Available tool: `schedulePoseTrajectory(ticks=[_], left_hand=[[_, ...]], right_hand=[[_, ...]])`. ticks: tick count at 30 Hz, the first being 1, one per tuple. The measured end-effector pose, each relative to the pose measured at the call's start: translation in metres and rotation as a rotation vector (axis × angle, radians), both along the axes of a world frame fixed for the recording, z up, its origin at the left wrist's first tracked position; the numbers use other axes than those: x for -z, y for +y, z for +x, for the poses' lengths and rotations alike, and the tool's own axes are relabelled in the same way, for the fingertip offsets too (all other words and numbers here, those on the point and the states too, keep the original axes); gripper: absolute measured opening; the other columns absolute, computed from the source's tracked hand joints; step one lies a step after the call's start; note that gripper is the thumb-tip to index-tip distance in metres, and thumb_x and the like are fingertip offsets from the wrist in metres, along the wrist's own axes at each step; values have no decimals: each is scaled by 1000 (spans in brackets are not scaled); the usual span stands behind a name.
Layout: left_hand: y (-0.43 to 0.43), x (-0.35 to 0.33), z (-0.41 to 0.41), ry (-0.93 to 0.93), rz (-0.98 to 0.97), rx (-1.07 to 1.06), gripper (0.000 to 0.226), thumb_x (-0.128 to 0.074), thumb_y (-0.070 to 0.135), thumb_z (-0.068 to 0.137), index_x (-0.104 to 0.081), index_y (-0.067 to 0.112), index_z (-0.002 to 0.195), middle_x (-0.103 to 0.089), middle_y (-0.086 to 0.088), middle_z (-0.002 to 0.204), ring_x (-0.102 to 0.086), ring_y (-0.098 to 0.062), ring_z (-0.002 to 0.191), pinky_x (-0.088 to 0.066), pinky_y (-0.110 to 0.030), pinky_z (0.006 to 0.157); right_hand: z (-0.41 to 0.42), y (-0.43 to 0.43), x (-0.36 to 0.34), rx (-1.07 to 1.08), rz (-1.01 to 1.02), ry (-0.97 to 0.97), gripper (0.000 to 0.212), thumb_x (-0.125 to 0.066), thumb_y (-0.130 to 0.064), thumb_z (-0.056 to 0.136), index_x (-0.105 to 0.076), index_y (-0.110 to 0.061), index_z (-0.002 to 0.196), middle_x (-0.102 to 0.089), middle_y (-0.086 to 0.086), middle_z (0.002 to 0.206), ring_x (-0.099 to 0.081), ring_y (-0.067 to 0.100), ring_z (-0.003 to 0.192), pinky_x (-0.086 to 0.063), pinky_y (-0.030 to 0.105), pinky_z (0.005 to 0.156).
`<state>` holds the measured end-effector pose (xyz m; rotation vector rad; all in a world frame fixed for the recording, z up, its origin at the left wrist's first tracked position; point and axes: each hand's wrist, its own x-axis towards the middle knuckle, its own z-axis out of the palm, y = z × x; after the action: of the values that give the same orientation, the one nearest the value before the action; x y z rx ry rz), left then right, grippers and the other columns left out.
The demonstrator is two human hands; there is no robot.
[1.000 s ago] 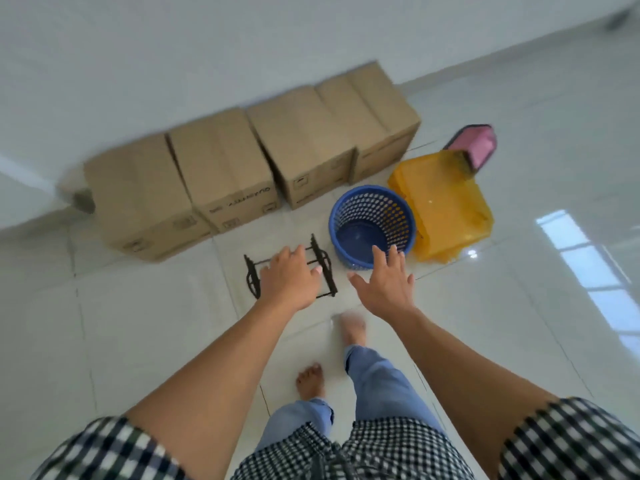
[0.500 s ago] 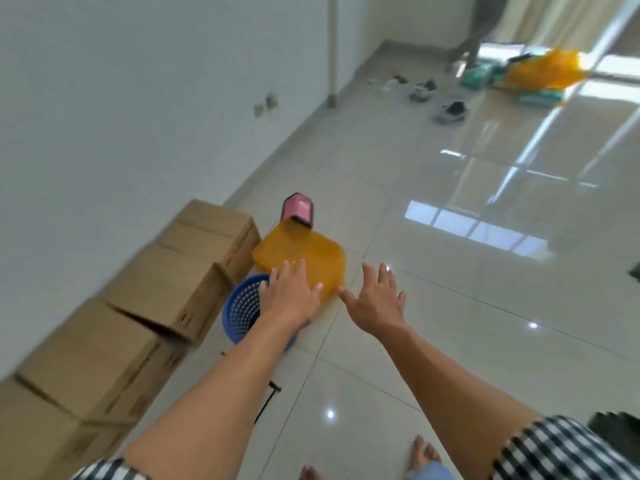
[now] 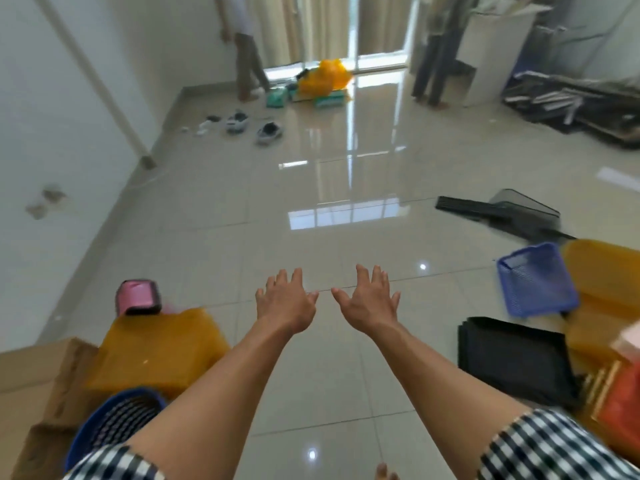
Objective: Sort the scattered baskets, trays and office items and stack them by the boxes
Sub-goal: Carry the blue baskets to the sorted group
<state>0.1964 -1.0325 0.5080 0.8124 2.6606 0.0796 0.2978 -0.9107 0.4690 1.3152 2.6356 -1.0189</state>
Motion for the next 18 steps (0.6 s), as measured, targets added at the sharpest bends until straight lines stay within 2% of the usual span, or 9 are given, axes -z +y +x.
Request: schedulePoseTrajectory(ticks=[8, 18], left_hand=[[181, 9, 60, -25, -7, 321, 68, -33, 54, 103, -12, 24, 160, -13, -10, 167, -11, -31, 153, -15, -52, 121], [350, 31, 91, -61, -26, 694, 68, -33, 52, 105, -10, 22, 160, -10, -12, 167, -9, -33, 154, -13, -53, 122]], right_hand=[[87, 146, 7, 306, -12, -11, 80, -45, -63, 97, -14, -23, 160, 2, 11, 169, 7, 28, 156, -1, 60, 121], [141, 264, 30, 689, -41, -64, 81, -46, -63, 97, -15, -22, 160, -1, 12, 169, 3, 29, 156, -4, 61, 120]])
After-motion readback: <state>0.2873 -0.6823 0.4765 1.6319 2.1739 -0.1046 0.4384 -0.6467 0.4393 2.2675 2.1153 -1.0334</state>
